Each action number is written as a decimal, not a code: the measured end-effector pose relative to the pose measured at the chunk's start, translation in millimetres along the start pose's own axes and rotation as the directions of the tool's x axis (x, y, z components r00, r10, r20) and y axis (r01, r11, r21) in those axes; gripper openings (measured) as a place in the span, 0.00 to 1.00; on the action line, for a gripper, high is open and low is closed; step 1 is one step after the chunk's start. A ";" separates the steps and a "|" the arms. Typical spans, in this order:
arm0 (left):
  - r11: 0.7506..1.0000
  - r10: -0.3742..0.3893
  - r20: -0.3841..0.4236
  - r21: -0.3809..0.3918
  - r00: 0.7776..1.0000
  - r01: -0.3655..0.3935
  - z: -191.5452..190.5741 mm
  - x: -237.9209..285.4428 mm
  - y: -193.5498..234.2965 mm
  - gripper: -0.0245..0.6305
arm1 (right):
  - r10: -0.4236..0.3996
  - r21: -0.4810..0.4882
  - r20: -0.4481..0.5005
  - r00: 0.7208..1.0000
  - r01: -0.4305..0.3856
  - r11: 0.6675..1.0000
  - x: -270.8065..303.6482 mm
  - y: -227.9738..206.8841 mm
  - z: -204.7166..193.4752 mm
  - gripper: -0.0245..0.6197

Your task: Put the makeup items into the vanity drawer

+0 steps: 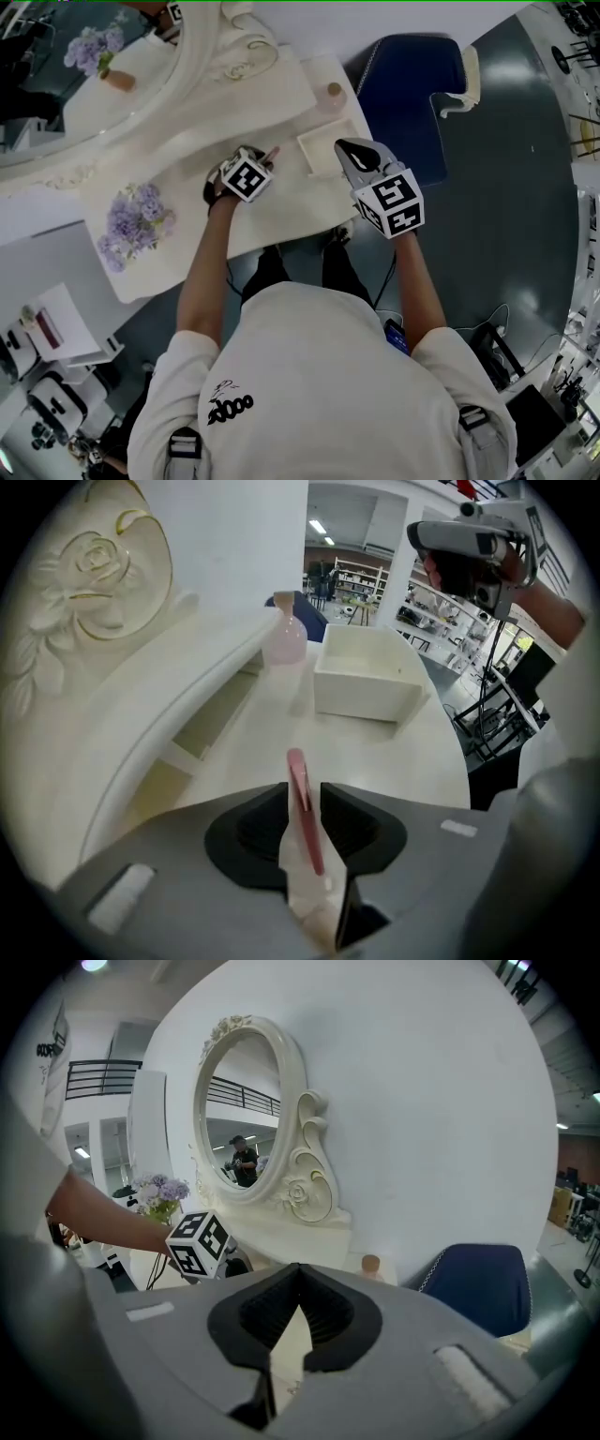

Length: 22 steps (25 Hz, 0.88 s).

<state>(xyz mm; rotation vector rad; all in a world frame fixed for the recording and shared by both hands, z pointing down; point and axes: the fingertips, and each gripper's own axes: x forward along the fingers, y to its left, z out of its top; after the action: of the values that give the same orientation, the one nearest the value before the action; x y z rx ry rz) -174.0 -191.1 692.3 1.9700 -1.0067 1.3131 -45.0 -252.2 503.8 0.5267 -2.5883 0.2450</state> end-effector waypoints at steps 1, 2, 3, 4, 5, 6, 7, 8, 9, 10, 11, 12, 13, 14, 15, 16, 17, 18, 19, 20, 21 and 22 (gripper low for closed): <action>1.000 -0.005 -0.021 -0.004 1.000 0.005 -3.3 2.9 -0.5 0.23 | -0.003 0.004 -0.002 1.000 0.003 1.000 -0.2 -1.1 -1.6 0.05; 1.000 -0.006 -0.037 -0.008 0.999 0.005 -6.1 4.9 -0.5 0.22 | -0.006 0.009 -0.005 1.000 0.006 1.000 -0.4 -2.1 -3.2 0.05; 1.000 -0.006 -0.049 -0.012 0.999 0.006 -8.3 6.4 -0.5 0.21 | -0.009 0.014 -0.007 1.000 0.009 1.000 -0.8 -3.1 -4.8 0.05; 1.000 -0.010 -0.057 -0.018 0.998 0.009 -9.8 7.5 -0.9 0.19 | -0.012 0.020 -0.009 1.000 0.012 1.000 -1.3 -4.2 -6.2 0.05; 1.000 -0.016 -0.060 -0.025 0.998 0.014 -10.4 8.1 -1.4 0.18 | -0.016 0.026 -0.011 1.000 0.016 1.000 -1.8 -5.4 -7.5 0.05; 0.999 -0.021 -0.060 -0.031 0.998 0.020 -10.5 8.4 -1.9 0.18 | -0.019 0.031 -0.011 1.000 0.020 0.999 -2.4 -6.6 -8.3 0.05; 0.999 -0.026 -0.058 -0.035 0.998 0.024 -10.2 8.6 -2.2 0.18 | -0.023 0.035 -0.012 1.000 0.023 0.999 -3.1 -7.6 -8.8 0.05; 0.999 -0.029 -0.053 -0.038 0.998 0.027 -9.8 8.6 -2.5 0.18 | -0.026 0.038 -0.011 1.000 0.027 0.999 -3.9 -8.3 -9.0 0.05; 0.999 -0.033 -0.049 -0.042 0.998 0.030 -9.7 8.7 -3.0 0.17 | -0.030 0.038 -0.010 1.000 0.030 0.999 -5.0 -8.6 -8.9 0.05; 0.998 -0.036 -0.049 -0.045 0.998 0.034 -10.2 8.8 -3.8 0.14 | -0.034 0.037 -0.009 0.999 0.034 0.999 -6.3 -8.8 -8.4 0.05; 0.998 -0.038 -0.049 -0.047 0.998 0.035 -10.6 8.9 -4.5 0.14 | -0.038 0.035 -0.007 0.999 0.039 0.999 -7.8 -9.3 -7.4 0.05; 0.998 -0.039 -0.049 -0.049 0.998 0.037 -10.6 8.7 -5.0 0.14 | -0.044 0.033 -0.004 0.999 0.044 0.998 -9.6 -10.0 -6.0 0.05; 0.998 -0.044 -0.047 -0.053 0.998 0.041 -10.0 7.9 -5.8 0.14 | -0.051 0.030 -0.001 0.999 0.051 0.998 -11.6 -11.1 -4.4 0.05; 0.997 -0.050 -0.037 -0.063 0.998 0.048 -8.1 6.2 -6.8 0.14 | -0.057 0.028 0.003 0.998 0.057 0.998 -13.9 -12.4 -2.7 0.05; 0.996 -0.057 -0.017 -0.074 0.998 0.055 -4.3 3.5 -7.7 0.14 | -0.065 0.028 0.008 0.998 0.065 0.998 -16.8 -13.7 -1.2 0.05; 0.994 -0.062 0.009 -0.086 0.998 0.063 1.1 -0.2 -8.5 0.14 | -0.073 0.028 0.013 0.997 0.073 0.997 -20.1 -15.1 0.2 0.05; 0.993 -0.065 0.038 -0.095 0.997 0.068 7.8 -4.8 -8.8 0.14 | -0.083 0.029 0.019 0.996 0.082 0.996 -23.8 -16.8 1.6 0.05; 0.992 -0.063 0.072 -0.104 0.995 0.070 16.0 -10.9 -7.7 0.14 | -0.093 0.031 0.025 0.995 0.093 0.995 -27.5 -18.7 3.0 0.05; 0.991 -0.056 0.116 -0.113 0.992 0.069 27.0 -18.5 -5.4 0.14 | -0.105 0.034 0.030 0.994 0.104 0.994 -31.3 -20.7 4.1 0.05; 0.990 -0.049 0.171 -0.124 0.984 0.071 40.3 -27.4 -2.8 0.14 | -0.116 0.038 0.035 0.993 0.115 0.993 -35.0 -22.8 4.9 0.05; 0.987 -0.046 0.225 -0.138 0.973 0.078 54.0 -36.2 -1.2 0.14 | -0.127 0.042 0.040 0.991 0.126 0.991 -38.8 -24.9 5.2 0.05; 0.985 -0.044 0.270 -0.147 0.962 0.086 66.7 -44.2 -0.9 0.14 | -0.139 0.047 0.045 0.989 0.137 0.989 -42.7 -27.1 5.2 0.05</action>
<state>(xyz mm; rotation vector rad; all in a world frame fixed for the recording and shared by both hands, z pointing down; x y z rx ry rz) -149.8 -230.4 626.9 2.0732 -1.1219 0.9185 -1.6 -264.6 480.3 0.7326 -2.5838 0.2460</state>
